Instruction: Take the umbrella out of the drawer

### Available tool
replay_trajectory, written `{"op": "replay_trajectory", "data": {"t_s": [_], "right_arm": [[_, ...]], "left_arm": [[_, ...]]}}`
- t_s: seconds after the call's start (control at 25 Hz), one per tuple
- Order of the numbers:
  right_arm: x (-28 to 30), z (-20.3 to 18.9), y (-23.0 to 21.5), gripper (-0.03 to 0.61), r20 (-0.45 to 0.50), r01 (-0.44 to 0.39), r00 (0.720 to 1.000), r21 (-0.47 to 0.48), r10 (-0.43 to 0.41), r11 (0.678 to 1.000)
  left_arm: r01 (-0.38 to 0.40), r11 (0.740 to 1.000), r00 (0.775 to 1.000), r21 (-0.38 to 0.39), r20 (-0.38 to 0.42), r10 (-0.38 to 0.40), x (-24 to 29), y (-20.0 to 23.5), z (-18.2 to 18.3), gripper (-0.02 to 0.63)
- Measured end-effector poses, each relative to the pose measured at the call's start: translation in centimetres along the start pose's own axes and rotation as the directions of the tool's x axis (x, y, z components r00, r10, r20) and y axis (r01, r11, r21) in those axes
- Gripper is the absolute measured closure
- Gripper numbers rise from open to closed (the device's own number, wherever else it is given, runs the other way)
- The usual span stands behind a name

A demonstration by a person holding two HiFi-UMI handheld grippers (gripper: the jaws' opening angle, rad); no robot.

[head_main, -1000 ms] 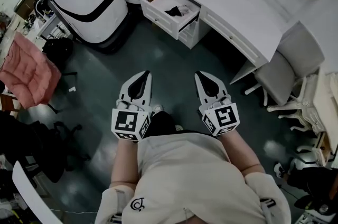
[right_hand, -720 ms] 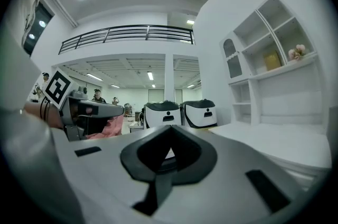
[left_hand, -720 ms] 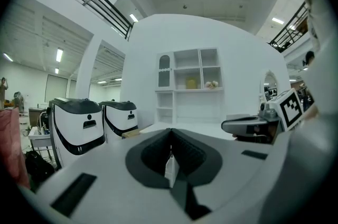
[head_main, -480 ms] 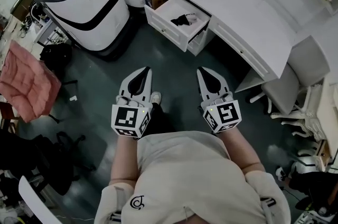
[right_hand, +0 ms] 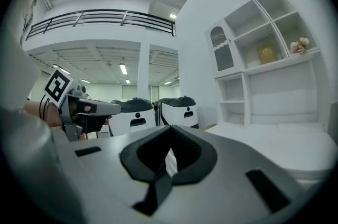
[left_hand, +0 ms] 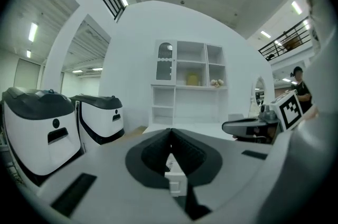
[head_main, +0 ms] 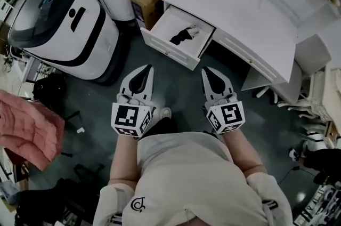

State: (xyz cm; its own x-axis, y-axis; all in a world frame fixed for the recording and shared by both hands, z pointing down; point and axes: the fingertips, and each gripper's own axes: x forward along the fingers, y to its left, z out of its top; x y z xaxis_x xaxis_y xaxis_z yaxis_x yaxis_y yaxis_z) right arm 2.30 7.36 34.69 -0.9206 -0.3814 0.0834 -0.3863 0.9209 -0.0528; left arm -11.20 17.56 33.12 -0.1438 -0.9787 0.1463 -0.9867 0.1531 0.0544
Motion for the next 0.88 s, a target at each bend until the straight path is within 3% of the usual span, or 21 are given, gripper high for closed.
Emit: {"op": "replay_trajectory", "data": {"t_s": [0.2, 0.48, 0.88], "right_arm": [[4.0, -0.5, -1.3, 0.572, -0.035, 0.097, 0.995, 0.016, -0.096, 0.995], [7.3, -1.1, -3.9, 0.572, -0.058, 0.158, 0.986, 0.005, -0.157, 0.987], [13.4, -3.2, -11.7, 0.572, -0.086, 0.172, 0.982, 0.031, -0.169, 0.985]], "left_arm": [[0.083, 0.996, 0.995, -0.018, -0.047, -0.084, 4.2, 3.6, -0.8, 0.601], [0.171, 0.985, 0.979, -0.029, -0.108, -0.173, 10.1, 4.6, -2.6, 0.601], [0.274, 0.962, 0.935, -0.017, -0.228, -0.271, 21.8, 4.3, -6.4, 0.601]]}}
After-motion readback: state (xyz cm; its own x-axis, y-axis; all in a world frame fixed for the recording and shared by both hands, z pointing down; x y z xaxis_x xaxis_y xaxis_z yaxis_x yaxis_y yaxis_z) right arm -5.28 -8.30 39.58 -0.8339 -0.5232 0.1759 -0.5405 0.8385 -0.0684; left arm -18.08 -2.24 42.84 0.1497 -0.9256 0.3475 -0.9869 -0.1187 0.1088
